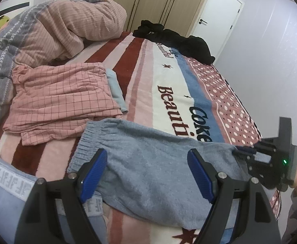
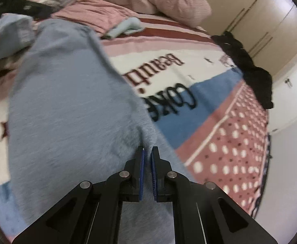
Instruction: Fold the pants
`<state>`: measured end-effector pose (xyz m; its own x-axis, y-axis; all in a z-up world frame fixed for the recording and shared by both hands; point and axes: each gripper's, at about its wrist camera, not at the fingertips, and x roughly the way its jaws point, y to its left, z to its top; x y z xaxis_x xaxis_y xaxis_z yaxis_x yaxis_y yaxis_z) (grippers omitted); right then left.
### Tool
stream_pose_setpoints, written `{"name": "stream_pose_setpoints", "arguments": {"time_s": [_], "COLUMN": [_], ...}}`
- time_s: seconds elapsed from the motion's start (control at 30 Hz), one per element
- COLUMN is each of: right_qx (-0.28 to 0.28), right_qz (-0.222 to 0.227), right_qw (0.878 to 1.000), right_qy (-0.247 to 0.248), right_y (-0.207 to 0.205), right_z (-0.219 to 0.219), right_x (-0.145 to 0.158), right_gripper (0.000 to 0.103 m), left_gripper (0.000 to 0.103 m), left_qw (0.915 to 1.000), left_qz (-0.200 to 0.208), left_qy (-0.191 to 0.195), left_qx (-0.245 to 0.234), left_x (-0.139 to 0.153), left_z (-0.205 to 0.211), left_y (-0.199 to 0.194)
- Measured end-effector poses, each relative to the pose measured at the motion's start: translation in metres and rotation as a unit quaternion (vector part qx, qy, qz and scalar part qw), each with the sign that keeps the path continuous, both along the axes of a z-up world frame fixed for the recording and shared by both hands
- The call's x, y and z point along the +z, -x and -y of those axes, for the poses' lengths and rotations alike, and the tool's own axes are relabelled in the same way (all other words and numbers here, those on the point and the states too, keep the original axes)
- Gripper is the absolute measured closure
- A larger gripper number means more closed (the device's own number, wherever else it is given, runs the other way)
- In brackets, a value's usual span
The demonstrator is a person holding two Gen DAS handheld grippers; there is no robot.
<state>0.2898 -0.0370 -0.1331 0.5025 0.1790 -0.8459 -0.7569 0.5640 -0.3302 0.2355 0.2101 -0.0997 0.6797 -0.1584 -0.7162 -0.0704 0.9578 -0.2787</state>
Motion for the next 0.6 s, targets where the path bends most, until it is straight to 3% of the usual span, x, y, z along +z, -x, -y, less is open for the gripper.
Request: {"name": "stream_pose_setpoints", "arguments": {"time_s": [0.13,0.3,0.4,0.57,0.6], "right_qx": [-0.034,-0.034,-0.048,-0.054,-0.051], "right_qz": [0.015,-0.061,-0.069,-0.094,-0.107], "right_qw": [0.999,0.997,0.995,0.988,0.985], "right_qy": [0.009,-0.024,-0.051,-0.107,-0.124], "right_y": [-0.027,-0.043,-0.046,-0.050,-0.051], "right_z": [-0.004,-0.004,0.002,0.013,0.015], "right_x": [-0.006,-0.015,-0.009,0.001,0.003], "right_gripper": [0.103,0.102,0.076,0.070,0.062], "left_gripper": [0.025,0.025,0.025,0.025,0.025], "left_qw": [1.0000,0.9999,0.9999,0.9999,0.9999], "left_qz": [0.000,-0.001,-0.003,-0.001,0.000], "left_qy": [0.004,0.010,0.013,0.012,0.012], "left_qx": [0.001,0.006,0.008,-0.002,-0.003], "left_x": [0.001,0.000,-0.001,0.000,0.000], "left_z": [-0.002,-0.007,-0.009,-0.005,-0.004], "left_y": [0.001,-0.001,-0.001,-0.002,-0.002]}}
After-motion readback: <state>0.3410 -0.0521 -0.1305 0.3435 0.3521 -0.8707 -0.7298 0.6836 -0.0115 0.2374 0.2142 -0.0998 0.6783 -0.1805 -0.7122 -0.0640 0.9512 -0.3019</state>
